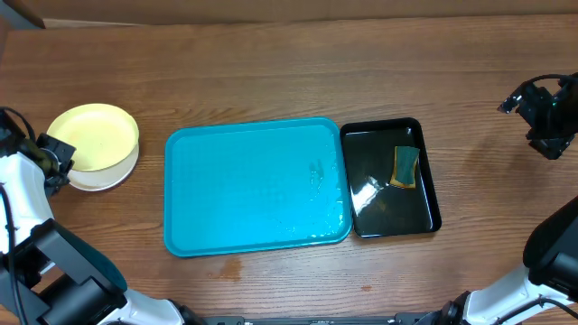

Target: Clean dirty plates on tray and stack at the side

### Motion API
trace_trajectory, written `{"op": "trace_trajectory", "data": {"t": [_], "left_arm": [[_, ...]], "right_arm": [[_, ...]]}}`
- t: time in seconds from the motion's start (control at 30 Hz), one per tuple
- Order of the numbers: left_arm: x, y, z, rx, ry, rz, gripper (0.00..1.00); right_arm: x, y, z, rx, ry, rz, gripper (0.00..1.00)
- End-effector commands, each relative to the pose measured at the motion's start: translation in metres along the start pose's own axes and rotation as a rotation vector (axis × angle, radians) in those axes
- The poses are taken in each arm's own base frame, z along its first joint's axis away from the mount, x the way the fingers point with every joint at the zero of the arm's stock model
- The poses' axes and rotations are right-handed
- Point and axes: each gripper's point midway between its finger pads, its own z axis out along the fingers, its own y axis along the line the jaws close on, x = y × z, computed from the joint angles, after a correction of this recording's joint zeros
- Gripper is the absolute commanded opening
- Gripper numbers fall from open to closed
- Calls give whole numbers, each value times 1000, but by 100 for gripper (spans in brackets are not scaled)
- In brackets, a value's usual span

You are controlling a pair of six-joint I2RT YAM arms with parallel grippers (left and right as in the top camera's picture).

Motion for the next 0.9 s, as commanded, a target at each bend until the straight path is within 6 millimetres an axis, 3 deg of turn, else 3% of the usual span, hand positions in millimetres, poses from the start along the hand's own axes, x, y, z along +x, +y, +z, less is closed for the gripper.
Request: {"op": "trace_trajectory", "data": {"t": [0.0,0.17,0.2,0.27,0.37,0.47,0.6,0.87], "left_arm": [[-6,6,-4,-34,-35,-17,9],[-7,9,-4,-50,-43,-17,10],[-7,8,-4,-49,-44,-18,14],[-8,8,-4,-47,-48,-18,40],[-9,5,-4,-35,-49,-17,50],[-6,-1,-4,0,-30,-16,70],[7,-23,-5,132,42,-11,91],[51,-89,-18,378,173,191,100]], "right_arm": [[-6,4,-7,-13,-24,-3,100],[-6,4,-7,-13,-24,-3,100],[-6,4,-7,-13,-24,-3,100],[-6,4,-7,-13,-24,-3,100],[-6,4,-7,-13,-24,-3,100],[-6,4,-7,-13,-24,-3,100],[-6,4,-7,-13,-24,-3,100],[-6,4,-7,-13,-24,-3,100]]}}
